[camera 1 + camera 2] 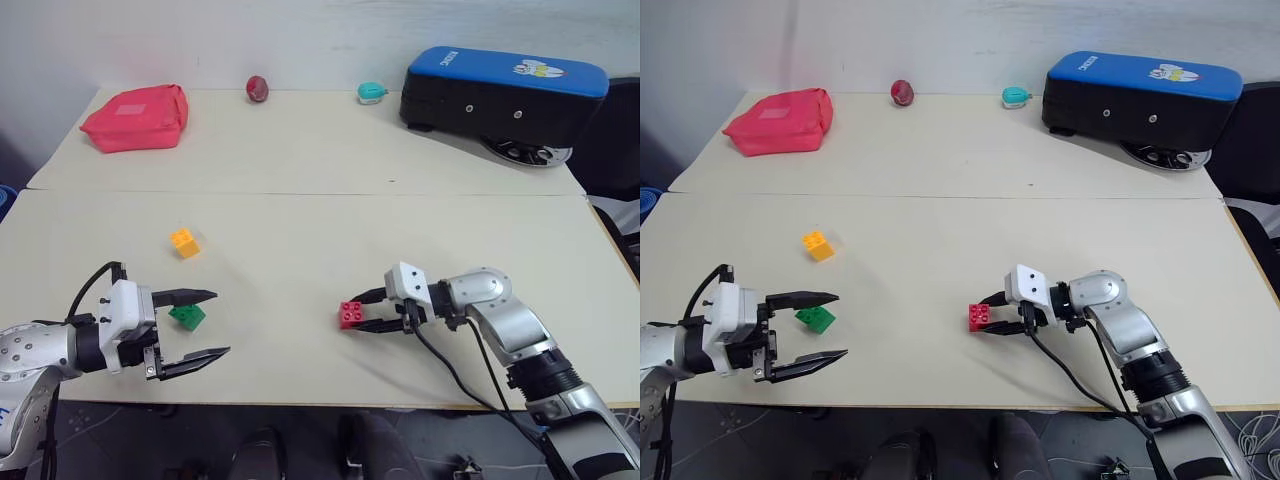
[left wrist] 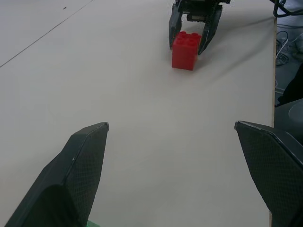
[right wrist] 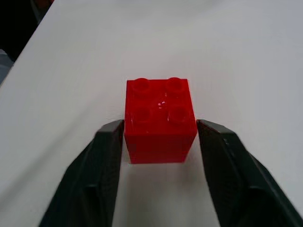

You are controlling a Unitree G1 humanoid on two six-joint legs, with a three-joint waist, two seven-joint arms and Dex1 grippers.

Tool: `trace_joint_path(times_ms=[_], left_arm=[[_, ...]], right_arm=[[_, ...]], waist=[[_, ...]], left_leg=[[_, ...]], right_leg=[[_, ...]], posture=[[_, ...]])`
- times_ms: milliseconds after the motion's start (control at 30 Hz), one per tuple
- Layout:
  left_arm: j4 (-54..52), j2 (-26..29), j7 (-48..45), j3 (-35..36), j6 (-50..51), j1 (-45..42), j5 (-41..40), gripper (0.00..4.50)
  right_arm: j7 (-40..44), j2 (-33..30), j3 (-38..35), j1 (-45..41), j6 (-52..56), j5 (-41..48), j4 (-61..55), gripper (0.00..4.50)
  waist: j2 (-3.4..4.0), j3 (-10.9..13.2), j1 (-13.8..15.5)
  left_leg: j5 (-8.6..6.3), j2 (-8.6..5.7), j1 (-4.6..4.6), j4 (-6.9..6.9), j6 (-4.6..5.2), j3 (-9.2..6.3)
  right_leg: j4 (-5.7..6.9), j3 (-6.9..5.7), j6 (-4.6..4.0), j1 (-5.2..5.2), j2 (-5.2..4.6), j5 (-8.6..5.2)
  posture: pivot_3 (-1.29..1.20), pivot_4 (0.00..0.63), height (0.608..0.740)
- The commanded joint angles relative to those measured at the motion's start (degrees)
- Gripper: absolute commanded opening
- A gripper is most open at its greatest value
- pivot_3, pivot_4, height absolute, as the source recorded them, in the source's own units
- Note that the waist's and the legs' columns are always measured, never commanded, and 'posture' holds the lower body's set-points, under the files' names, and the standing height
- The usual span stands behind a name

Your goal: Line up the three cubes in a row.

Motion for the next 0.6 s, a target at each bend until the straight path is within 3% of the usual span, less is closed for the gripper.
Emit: trace_joint_path(times_ms=[33,100,133,400,500,600], left_arm=[[0.7,-0.4,0.7,4.9,-0.4,2.1,-0.4,4.50],[1.4,-1.3,1.5,8.1,0.0,4.3,-0.9,4.50],[2.0,-1.9,2.0,10.3,0.1,5.8,-1.0,4.50],[15.0,-7.4,4.3,29.0,-5.2,18.0,1.9,4.50],[23.4,-7.8,2.9,30.2,-9.5,21.3,4.5,4.50],[23.6,-7.9,2.6,28.1,-9.1,21.5,4.3,4.50]], right_arm=[[1.0,-0.3,-3.6,-0.2,-0.6,3.9,-3.8,3.66],[2.2,-0.8,-6.3,1.0,-0.4,7.4,-5.3,4.35],[3.6,-1.5,-8.3,2.2,0.2,10.1,-6.4,4.46],[11.8,-4.5,-22.3,12.0,-11.3,18.1,-1.2,4.46],[11.5,-3.7,-24.9,13.0,-17.4,16.9,3.3,4.46],[14.1,-4.2,-25.9,14.0,-16.7,18.9,5.5,4.46]], waist=[[0.00,0.0,-0.1],[0.00,0.0,-0.1],[0.00,0.0,-0.1],[-0.08,0.0,0.0],[-0.07,0.0,-0.1],[-0.14,0.0,0.0]], left_leg=[[0.00,0.00,0.00,0.00,0.00,0.00],[0.00,0.02,-0.01,-0.01,0.00,0.01],[-0.01,0.02,-0.01,-0.01,0.00,0.00],[-0.11,0.00,-0.01,0.00,0.13,-0.04],[-0.11,0.00,0.04,-0.03,0.12,0.00],[-0.11,0.00,0.07,-0.02,0.13,0.00]], right_leg=[[0.00,0.01,0.00,0.00,0.00,0.00],[0.00,0.01,0.00,-0.02,0.01,0.00],[-0.01,0.01,0.00,-0.02,0.01,0.00],[-0.20,-0.09,0.01,0.10,-0.04,0.00],[-0.21,-0.07,0.00,0.09,-0.03,0.00],[-0.20,-0.09,-0.02,0.10,-0.04,-0.01]], posture=[[0.00,0.150,0.740],[0.00,0.150,0.740],[0.00,0.150,0.740],[0.00,0.150,0.740],[0.00,0.150,0.740],[0.00,0.150,0.740]])
